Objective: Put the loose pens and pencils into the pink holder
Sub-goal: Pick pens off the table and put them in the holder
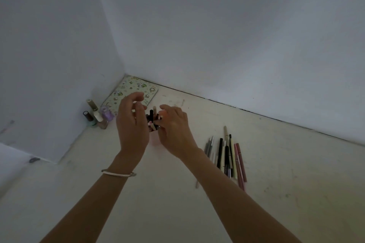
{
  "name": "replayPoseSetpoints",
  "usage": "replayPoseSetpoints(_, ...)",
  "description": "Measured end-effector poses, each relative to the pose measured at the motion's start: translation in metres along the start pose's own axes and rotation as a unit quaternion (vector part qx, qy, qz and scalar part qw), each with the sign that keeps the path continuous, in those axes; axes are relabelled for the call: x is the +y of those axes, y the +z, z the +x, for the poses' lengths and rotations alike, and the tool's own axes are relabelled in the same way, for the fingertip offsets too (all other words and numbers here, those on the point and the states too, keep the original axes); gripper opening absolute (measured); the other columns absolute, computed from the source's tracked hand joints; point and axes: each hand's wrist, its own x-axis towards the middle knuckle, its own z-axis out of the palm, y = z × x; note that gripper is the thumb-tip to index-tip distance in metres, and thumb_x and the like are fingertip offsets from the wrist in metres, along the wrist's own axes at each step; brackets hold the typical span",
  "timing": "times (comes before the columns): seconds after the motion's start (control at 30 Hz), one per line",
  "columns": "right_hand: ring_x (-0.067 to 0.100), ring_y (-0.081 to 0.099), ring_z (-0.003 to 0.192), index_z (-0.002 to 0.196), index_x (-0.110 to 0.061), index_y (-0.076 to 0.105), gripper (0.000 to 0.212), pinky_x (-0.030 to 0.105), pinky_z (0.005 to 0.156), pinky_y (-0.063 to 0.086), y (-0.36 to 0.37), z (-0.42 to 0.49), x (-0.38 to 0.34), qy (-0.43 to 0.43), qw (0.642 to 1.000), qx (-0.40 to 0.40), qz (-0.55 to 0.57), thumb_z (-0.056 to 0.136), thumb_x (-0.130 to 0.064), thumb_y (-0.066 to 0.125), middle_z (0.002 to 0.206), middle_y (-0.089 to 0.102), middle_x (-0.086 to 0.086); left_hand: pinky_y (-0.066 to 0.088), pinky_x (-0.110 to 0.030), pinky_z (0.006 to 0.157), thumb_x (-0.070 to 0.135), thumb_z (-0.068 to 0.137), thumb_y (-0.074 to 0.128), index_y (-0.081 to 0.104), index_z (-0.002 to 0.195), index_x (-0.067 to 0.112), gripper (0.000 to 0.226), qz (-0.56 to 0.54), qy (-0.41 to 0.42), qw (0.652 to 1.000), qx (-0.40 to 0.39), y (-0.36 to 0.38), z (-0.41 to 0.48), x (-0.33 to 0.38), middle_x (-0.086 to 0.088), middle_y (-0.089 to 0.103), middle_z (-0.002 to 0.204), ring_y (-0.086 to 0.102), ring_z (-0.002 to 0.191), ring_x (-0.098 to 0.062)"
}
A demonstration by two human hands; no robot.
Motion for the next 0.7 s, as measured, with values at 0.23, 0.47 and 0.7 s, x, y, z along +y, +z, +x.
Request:
replayPoseSetpoints(0.23, 0.018, 0.051, 0.115, 0.119, -0.014, 0.061, 0.048, 0.039, 0.101, 0.044, -0.050, -0.011, 0.050, 0.206, 0.952, 0.189, 0.126, 0.077, 0.007, 0.048, 0.126, 0.054, 0.002, 0.050, -0.032, 0.062, 0.016, 0.090, 0.047, 0.050, 0.092, 0.023, 0.008, 0.005, 0.065, 0.993, -0.101, 0.052, -0.054, 0.019, 0.008, 0.054, 0.083, 0.057, 0.070, -0.019)
replayPoseSetpoints(0.47, 0.017, 0.058, 0.091, 0.099, -0.016, 0.066, 0.034, 0.011, 0.069, 0.038, -0.091, -0.052, 0.104, 0.312, 0.918, 0.218, 0.114, 0.080, 0.006, 0.049, 0.106, 0.060, -0.001, 0.047, -0.033, 0.081, 0.032, 0.093, 0.051, 0.054, 0.107, 0.012, 0.025, 0.332, -0.139, 0.831, -0.425, 0.121, -0.123, -0.021, -0.007, 0.062, 0.110, 0.061, 0.101, -0.027)
replayPoseSetpoints(0.7, 0.009, 0.055, 0.083, 0.095, -0.013, 0.069, 0.029, 0.000, 0.071, 0.036, -0.086, -0.088, 0.120, 0.327, 0.922, 0.186, 0.095, 0.083, 0.006, 0.050, 0.100, 0.063, -0.002, 0.049, -0.037, 0.081, 0.019, 0.096, 0.048, 0.051, 0.111, 0.009, 0.018, 0.355, -0.176, 0.826, -0.401, 0.142, -0.141, -0.026, -0.010, 0.063, 0.113, 0.062, 0.103, -0.029)
